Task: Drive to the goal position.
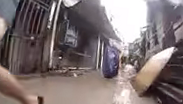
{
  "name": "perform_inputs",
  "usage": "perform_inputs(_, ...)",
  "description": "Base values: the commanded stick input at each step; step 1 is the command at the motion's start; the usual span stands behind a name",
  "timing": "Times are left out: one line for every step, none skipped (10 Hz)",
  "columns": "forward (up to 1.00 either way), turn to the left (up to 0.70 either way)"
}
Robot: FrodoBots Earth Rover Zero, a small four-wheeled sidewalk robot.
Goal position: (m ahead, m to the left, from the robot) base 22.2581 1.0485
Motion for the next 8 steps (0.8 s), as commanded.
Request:
perform_inputs(0.00, -0.48)
perform_inputs(0.00, -0.99)
perform_inputs(0.00, -0.99)
perform_inputs(0.00, -0.74)
perform_inputs(0.00, -0.31)
perform_inputs(0.00, 0.00)
perform_inputs(0.00, 0.00)
perform_inputs(0.00, 0.00)
